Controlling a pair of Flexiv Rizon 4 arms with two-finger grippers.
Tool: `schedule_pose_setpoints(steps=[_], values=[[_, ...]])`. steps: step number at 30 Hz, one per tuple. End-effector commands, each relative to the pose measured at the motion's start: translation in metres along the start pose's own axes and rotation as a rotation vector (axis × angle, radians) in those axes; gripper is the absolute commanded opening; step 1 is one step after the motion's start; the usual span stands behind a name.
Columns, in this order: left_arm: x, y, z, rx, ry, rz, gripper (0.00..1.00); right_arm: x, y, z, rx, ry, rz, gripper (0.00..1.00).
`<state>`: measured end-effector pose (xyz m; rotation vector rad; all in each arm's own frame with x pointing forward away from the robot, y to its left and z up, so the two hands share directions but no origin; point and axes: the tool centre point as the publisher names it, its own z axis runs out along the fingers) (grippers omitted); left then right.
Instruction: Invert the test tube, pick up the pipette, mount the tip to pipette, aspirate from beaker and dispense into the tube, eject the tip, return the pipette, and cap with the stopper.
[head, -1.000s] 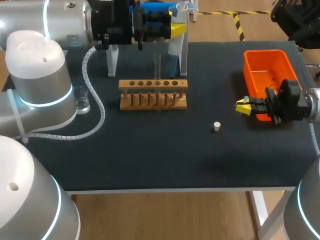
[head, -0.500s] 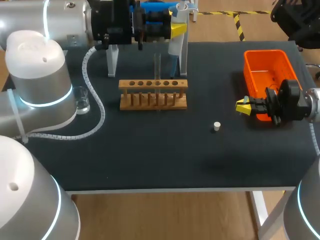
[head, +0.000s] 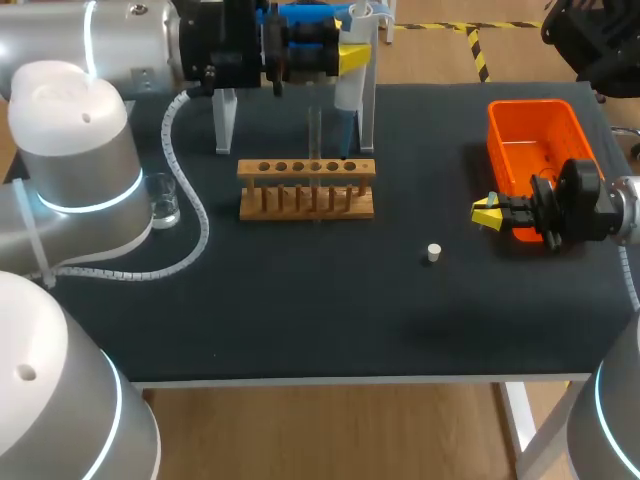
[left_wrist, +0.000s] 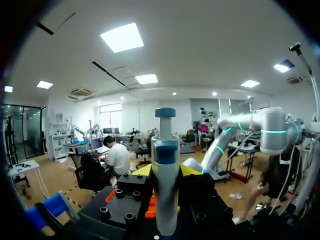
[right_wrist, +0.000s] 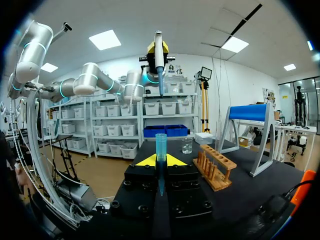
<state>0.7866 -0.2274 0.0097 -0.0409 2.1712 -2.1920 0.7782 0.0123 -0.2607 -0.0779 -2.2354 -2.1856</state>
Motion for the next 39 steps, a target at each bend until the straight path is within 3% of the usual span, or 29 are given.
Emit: schedule_pose_setpoints(steps=[1, 28, 39], values=[[0.0, -0.002, -0.002, -0.008, -0.003, -0.009, 0.0, 0.001, 0.0, 0.001, 0.001, -0.005, -0.001, 0.0], [0.0, -0.004, -0.003, 0.01, -0.008, -0.048, 0.0, 0.001, 0.0, 0.001, 0.001, -0.005, -0.001, 0.0], [0.0, -0.004, -0.003, 0.01, -0.008, -0.048, 0.0, -0.004, -0.001, 0.024, 0.066, -0.006, -0.02, 0.0]])
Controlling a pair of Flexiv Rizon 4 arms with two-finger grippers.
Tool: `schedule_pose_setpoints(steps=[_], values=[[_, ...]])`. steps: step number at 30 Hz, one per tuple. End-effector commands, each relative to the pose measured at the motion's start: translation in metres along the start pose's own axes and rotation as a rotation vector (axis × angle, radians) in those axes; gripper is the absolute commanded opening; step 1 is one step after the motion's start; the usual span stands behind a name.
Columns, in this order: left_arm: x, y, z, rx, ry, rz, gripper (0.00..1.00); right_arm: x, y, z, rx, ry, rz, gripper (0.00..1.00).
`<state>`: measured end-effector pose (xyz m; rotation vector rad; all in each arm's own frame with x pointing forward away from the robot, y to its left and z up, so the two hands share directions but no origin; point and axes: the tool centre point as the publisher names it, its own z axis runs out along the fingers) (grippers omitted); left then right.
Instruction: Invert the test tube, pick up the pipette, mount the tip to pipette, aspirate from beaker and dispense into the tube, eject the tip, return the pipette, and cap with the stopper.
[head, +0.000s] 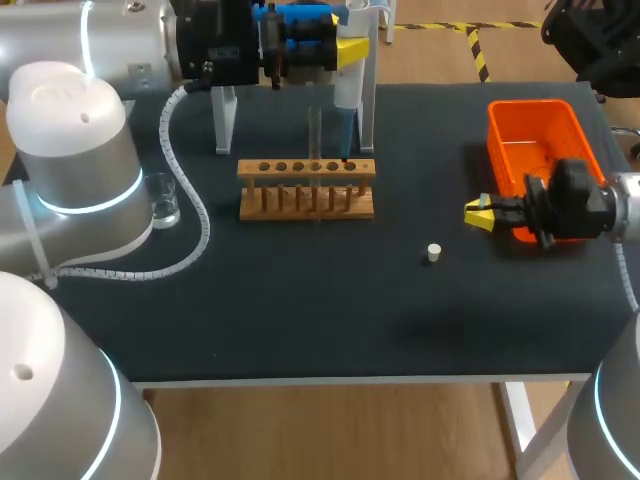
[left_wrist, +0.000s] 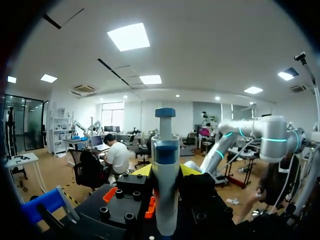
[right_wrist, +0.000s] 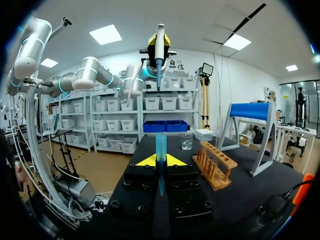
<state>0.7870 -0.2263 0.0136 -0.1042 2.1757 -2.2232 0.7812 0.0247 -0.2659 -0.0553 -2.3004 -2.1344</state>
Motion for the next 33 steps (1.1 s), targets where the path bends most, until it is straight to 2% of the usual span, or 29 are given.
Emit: schedule_pose_setpoints(steps=[1, 26, 33], values=[[0.001, 0.0, -0.002, -0.001, 0.002, 0.0, 0.0, -0.002, 0.006, 0.014, 0.015, -0.007, -0.003, 0.0], [0.001, 0.0, -0.002, -0.001, 0.002, 0.0, 0.0, 0.0, 0.031, 0.115, -0.01, 0.057, 0.022, 0.0], [0.001, 0.0, -0.002, -0.001, 0.002, 0.0, 0.0, 0.003, 0.039, 0.135, -0.021, 0.073, 0.021, 0.0]])
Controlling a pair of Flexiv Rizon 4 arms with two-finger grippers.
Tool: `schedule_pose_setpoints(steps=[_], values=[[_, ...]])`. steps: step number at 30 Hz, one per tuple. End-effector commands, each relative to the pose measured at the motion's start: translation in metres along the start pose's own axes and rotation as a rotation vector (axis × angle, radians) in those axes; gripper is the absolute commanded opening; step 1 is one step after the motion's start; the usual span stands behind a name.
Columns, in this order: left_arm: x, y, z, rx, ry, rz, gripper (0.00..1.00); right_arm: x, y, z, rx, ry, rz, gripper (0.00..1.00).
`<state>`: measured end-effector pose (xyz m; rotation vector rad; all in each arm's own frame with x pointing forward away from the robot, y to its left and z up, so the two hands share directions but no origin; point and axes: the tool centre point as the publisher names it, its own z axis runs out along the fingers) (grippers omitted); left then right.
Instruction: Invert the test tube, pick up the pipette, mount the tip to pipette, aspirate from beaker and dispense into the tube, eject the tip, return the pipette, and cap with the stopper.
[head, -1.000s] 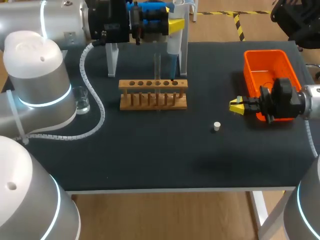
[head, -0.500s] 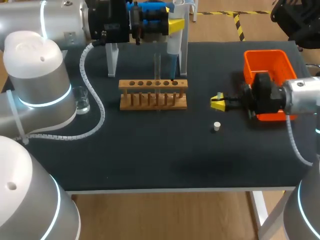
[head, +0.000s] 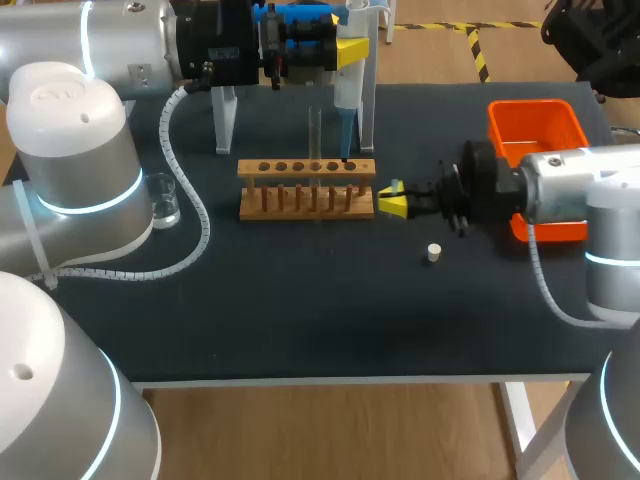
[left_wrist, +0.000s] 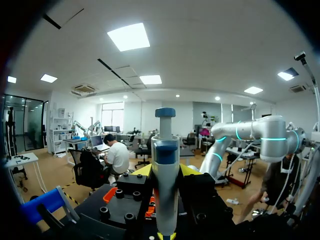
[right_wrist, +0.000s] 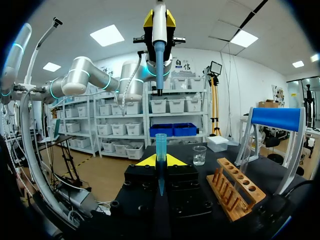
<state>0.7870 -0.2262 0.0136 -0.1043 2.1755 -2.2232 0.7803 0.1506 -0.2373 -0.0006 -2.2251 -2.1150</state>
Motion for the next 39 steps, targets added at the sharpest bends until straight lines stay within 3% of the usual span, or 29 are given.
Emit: schedule_pose_setpoints(steps=[1, 39], values=[[0.001, 0.0, -0.002, -0.001, 0.002, 0.0, 0.0, -0.002, 0.002, 0.013, 0.001, 0.0, 0.0, 0.0], [0.011, 0.001, 0.001, -0.011, 0.02, 0.085, 0.0, -0.002, 0.015, 0.034, -0.019, 0.013, -0.019, 0.0]])
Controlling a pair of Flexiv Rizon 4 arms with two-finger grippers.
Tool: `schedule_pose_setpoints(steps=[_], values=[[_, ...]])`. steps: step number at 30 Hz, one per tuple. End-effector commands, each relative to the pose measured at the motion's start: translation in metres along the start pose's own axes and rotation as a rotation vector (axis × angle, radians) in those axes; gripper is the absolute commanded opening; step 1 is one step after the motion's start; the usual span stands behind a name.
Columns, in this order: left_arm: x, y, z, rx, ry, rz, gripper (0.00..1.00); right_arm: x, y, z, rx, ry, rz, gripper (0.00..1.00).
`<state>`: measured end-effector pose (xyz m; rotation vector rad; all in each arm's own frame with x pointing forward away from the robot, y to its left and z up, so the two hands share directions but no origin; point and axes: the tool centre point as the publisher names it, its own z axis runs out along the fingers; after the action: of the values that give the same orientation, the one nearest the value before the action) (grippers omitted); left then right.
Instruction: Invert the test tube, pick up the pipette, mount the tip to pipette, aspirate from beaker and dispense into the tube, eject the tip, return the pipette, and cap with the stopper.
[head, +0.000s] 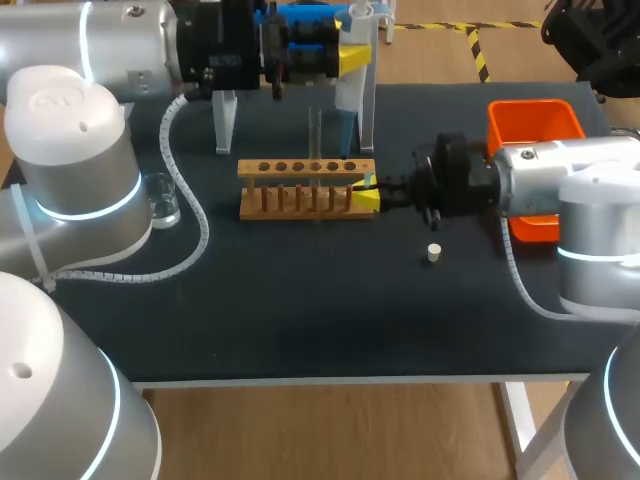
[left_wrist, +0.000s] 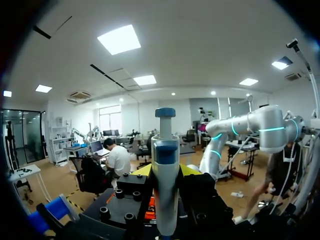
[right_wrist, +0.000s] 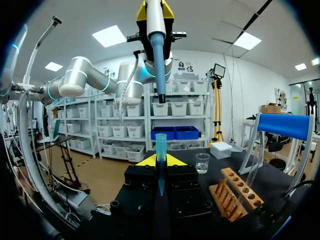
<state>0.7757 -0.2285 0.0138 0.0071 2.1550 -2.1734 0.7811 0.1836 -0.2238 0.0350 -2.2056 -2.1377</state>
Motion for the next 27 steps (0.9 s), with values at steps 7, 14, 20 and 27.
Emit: schedule_pose_setpoints(steps=[7, 14, 20, 27], values=[[0.0, 0.001, -0.001, 0.001, 0.004, 0.008, 0.0, 0.002, -0.001, 0.002, -0.004, -0.001, 0.0, 0.0], [0.001, 0.001, -0.001, 0.005, 0.007, 0.02, 0.0, 0.004, 0.0, 0.004, -0.005, 0.001, -0.002, 0.0], [0.001, 0.001, -0.001, 0.005, 0.007, 0.021, 0.0, 0.005, 0.002, 0.008, -0.003, 0.004, -0.003, 0.0], [0.001, 0.001, -0.001, 0.005, 0.007, 0.021, 0.0, 0.005, 0.006, 0.015, -0.002, 0.009, -0.004, 0.0]])
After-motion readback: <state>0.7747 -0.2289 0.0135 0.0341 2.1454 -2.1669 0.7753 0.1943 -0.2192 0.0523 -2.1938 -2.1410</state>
